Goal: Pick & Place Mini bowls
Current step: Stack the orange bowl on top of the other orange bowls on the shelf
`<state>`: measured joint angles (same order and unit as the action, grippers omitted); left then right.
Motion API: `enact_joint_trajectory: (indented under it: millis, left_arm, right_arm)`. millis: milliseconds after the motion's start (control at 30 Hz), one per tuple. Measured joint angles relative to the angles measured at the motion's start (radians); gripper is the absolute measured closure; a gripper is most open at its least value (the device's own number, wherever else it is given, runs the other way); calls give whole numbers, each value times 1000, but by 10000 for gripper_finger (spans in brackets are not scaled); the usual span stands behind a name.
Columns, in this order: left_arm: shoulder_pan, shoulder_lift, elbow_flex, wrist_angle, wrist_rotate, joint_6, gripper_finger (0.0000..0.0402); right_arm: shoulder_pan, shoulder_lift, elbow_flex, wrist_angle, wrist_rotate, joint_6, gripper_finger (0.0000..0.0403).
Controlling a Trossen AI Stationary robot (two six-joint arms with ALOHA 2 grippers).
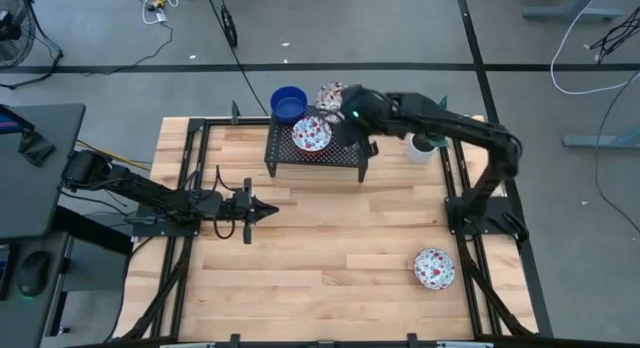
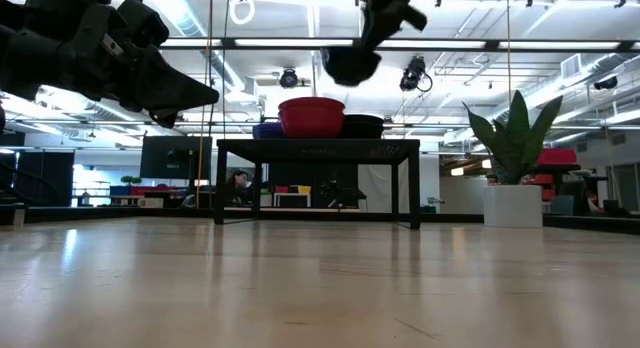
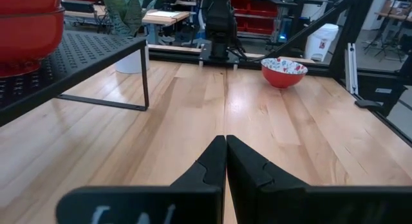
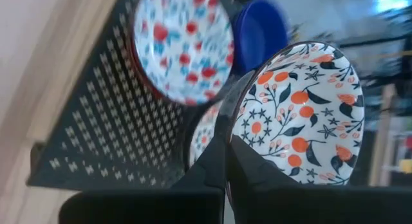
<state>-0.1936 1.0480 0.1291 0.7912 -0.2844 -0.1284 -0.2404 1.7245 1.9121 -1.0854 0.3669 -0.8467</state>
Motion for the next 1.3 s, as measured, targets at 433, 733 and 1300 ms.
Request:
enact_joint_trajectory:
  millis: [433,733,1300]
  left_arm:
    - [-1,0,0,-13,0,0,388]
    - [-1,0,0,-13,1,-19,388]
    - [0,0,0,-13,1,-19,387]
  right_arm:
    - [-130,74,18,-54,-119,44,403]
    - [-171,74,-77,49,-150,45,403]
    - [-218,76,-94,82,-210,53,399]
